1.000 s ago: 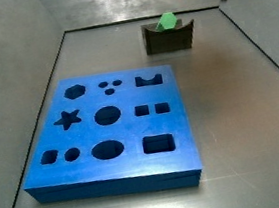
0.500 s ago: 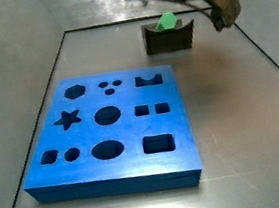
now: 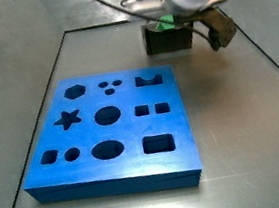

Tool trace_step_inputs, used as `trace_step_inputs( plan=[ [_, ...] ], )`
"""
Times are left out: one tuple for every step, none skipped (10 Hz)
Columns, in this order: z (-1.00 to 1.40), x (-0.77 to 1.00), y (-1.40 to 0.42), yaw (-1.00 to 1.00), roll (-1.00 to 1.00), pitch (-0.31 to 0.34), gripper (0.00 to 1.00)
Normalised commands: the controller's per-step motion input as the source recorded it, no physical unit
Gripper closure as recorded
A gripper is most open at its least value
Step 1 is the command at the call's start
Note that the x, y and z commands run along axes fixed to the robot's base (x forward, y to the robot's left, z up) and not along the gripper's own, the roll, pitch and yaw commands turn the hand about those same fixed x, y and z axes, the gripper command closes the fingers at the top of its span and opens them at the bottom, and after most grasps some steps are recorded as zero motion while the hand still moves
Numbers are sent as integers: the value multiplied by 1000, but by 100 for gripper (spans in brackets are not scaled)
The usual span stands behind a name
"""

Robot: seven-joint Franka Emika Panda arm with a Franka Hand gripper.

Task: Pick up the hexagon object. Move up. Place the hexagon object on the fixture. Regrasp the hexagon object. Move to above the board. Insert the hexagon object.
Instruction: Regrasp the hexagon object, then move to above the board.

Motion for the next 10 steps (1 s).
trace_step_inputs(
  plan=[
    [-448,78,3,11,64,14,0],
    [-282,74,2,30,60,9,0],
    [-210,61,-3,41,53,11,0],
    [0,0,0,0,0,0,100],
    [1000,-328,267,-23,-195,151,100],
    [1000,-328,265,-24,-202,148,100],
    [1000,-317,248,17,-221,85,100],
    [1000,-301,233,47,-208,48,100],
    [1000,-291,226,61,-184,19,100],
    [1000,-283,218,61,-153,-21,100]
  ],
)
